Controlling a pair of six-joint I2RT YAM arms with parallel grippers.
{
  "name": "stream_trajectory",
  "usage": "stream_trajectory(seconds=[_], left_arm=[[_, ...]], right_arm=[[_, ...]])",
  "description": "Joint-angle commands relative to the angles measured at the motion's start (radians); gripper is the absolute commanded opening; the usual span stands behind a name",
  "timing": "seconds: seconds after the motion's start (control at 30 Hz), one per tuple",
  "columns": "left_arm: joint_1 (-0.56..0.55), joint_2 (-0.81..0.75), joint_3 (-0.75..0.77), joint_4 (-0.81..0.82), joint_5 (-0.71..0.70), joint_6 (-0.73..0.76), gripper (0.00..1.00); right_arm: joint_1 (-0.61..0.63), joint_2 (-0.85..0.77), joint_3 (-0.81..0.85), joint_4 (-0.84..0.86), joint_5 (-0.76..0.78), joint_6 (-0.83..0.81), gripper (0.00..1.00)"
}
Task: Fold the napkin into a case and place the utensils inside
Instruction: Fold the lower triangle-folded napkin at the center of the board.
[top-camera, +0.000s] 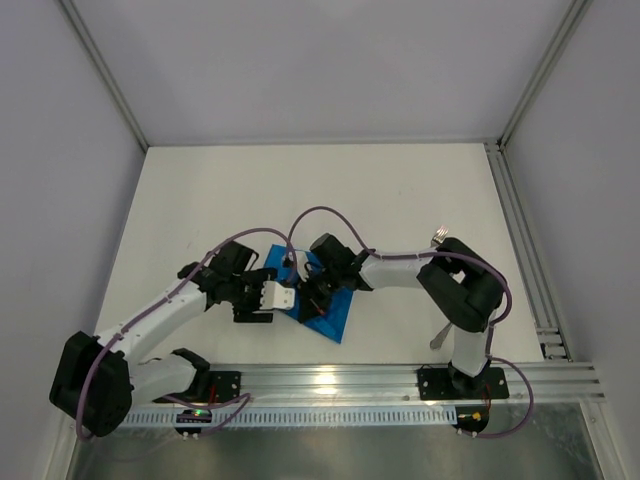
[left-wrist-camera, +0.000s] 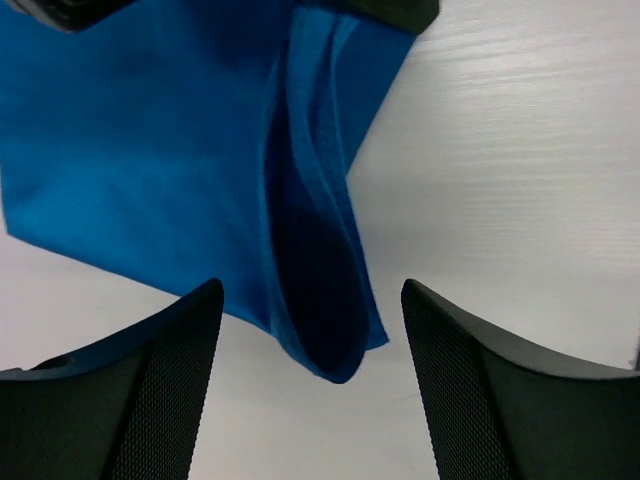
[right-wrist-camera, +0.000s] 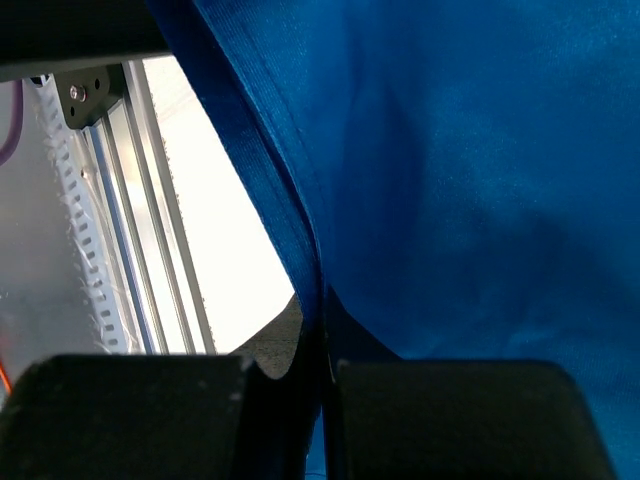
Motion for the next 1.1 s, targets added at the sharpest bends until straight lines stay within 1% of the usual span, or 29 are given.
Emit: stream_trajectory(seconds=[0.0, 0.07, 0.1, 0.17, 0.2, 0.27, 0.3, 0.37, 0.4, 0.47, 0.53, 0.57, 0.63, 0.67, 0.77, 0.8, 0.9, 1.07], left_arm=[[-0.011, 0.023, -0.006, 0.183, -0.085, -0.036, 0.72], [-0.011, 0.032, -0.005, 0.198, -0.09, -0.039, 0.67], [-0.011, 0.035, -0.003, 0.195, -0.084, -0.039, 0.59], [-0.012, 0.041, 0.001, 0.18, -0.084, -0.034, 0.52], [-0.014, 0.043, 0.0, 0.177, -0.084, -0.031, 0.44], [-0.014, 0.051, 0.0, 0.168, -0.08, -0.027, 0.37], [-0.014, 0.054, 0.0, 0.164, -0.08, -0.025, 0.29], [-0.014, 0.06, 0.001, 0.151, -0.074, -0.024, 0.19], [-0.014, 0.066, 0.009, 0.145, -0.074, -0.031, 0.08], [-0.014, 0.072, 0.021, 0.132, -0.074, -0.044, 0.0], [-0.014, 0.087, 0.052, 0.099, -0.068, -0.063, 0.0], [-0.012, 0.101, 0.073, 0.089, -0.061, -0.08, 0.0], [-0.012, 0.118, 0.09, 0.063, -0.053, -0.094, 0.0], [-0.012, 0.124, 0.098, 0.056, -0.051, -0.102, 0.0], [-0.011, 0.147, 0.118, 0.037, -0.044, -0.125, 0.0], [-0.007, 0.156, 0.121, 0.033, -0.042, -0.131, 0.0], [0.003, 0.169, 0.133, 0.02, -0.034, -0.154, 0.0], [0.016, 0.199, 0.161, -0.001, -0.024, -0.206, 0.0]], right_arm=[[-0.009, 0.009, 0.046, 0.015, -0.039, 0.016, 0.04], [-0.01, 0.007, 0.045, 0.015, -0.045, 0.012, 0.04], [-0.012, 0.009, 0.045, 0.013, -0.048, 0.012, 0.04], [-0.017, 0.01, 0.042, 0.01, -0.054, 0.011, 0.04], [-0.02, 0.01, 0.042, 0.009, -0.054, 0.008, 0.04], [-0.024, 0.012, 0.04, 0.012, -0.059, 0.008, 0.04], [-0.024, 0.01, 0.04, 0.013, -0.062, 0.006, 0.04], [-0.026, 0.012, 0.04, 0.012, -0.065, 0.003, 0.04], [-0.026, 0.012, 0.04, 0.009, -0.062, -0.004, 0.04], [-0.027, 0.009, 0.045, -0.007, -0.056, -0.012, 0.04], [-0.027, 0.006, 0.05, -0.031, -0.037, -0.026, 0.07], [-0.029, -0.003, 0.056, -0.039, -0.031, -0.03, 0.13], [-0.033, -0.019, 0.063, -0.069, -0.014, -0.044, 0.2], [-0.037, -0.04, 0.072, -0.08, -0.01, -0.047, 0.28], [-0.066, -0.083, 0.079, -0.112, -0.007, -0.049, 0.44], [-0.085, -0.118, 0.077, -0.128, -0.011, -0.046, 0.52], [-0.104, -0.181, 0.074, -0.142, -0.014, -0.049, 0.58], [-0.136, -0.21, 0.085, -0.122, -0.049, -0.034, 0.59]])
